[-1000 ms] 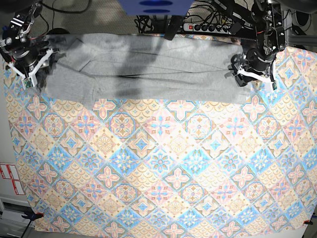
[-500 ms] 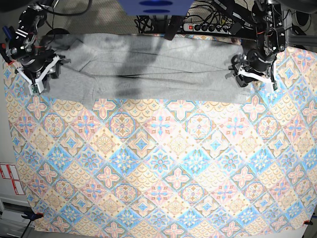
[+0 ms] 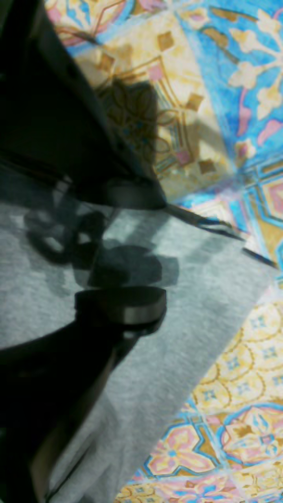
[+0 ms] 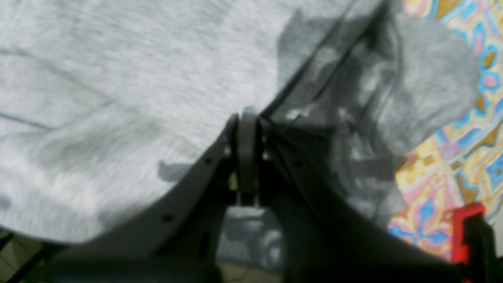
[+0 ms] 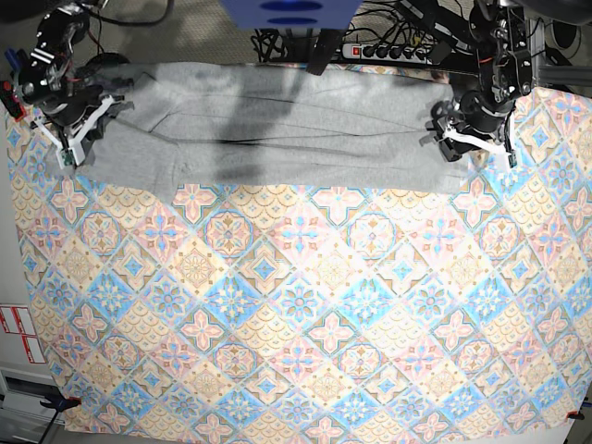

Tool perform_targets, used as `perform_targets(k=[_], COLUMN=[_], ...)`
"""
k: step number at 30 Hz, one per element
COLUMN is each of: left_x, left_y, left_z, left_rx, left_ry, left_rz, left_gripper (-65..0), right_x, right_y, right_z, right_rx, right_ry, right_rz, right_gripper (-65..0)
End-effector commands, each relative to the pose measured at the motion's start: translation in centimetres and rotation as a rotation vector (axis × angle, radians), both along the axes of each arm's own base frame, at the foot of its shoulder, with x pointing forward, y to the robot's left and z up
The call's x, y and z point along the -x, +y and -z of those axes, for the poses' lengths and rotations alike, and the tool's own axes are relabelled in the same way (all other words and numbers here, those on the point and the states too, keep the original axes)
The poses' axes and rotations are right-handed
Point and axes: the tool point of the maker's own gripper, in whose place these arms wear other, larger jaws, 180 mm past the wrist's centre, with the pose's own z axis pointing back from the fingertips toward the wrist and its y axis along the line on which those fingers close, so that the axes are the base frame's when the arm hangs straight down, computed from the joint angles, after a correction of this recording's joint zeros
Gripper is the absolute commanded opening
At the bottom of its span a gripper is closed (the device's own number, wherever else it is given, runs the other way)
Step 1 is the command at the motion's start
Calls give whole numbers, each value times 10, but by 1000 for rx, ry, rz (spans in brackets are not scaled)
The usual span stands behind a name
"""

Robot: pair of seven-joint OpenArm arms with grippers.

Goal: Fold the T-shirt properly

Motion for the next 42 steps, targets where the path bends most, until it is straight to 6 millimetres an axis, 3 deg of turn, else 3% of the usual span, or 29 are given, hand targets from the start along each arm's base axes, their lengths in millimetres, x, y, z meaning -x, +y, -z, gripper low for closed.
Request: perform_targets(k=[1, 10, 15, 19, 27, 29, 31, 33, 42], left_x=[-7, -13, -13, -13, -13, -12, -10, -9, -5], left_y=[5, 4, 5, 5, 5, 5, 5, 5, 33], left_z=[-9, -11, -11, -11, -11, -11, -10, -10, -16], left_rx=[-15, -12, -13, -13, -14, -14, -14, -15, -99], left_ry=[-36, -47, -47, -47, -48, -45, -41, -38, -13], left_rz=[2, 2, 3, 3, 3, 2, 3, 4, 48], left_gripper=[-328, -328, -328, -328, -328, -328, -328, -328, -328], right_x=[-2, 25, 47, 50, 54, 57, 44, 38, 3], right_y=[-7, 3, 5, 5, -5, -12, -9, -2, 70], right_z=[-13, -40, -37, -34, -39, -43, -49, -48, -34], right_rx=[33, 112, 117, 112, 120, 121, 116, 100, -24], right_ry=[-27, -19, 31, 41, 17, -8, -58, -69, -97], right_rz=[-14, -102, -114, -111, -47, 25, 35, 24, -153], right_gripper=[-648, -648, -648, -643, -461, -454, -454, -454, -454])
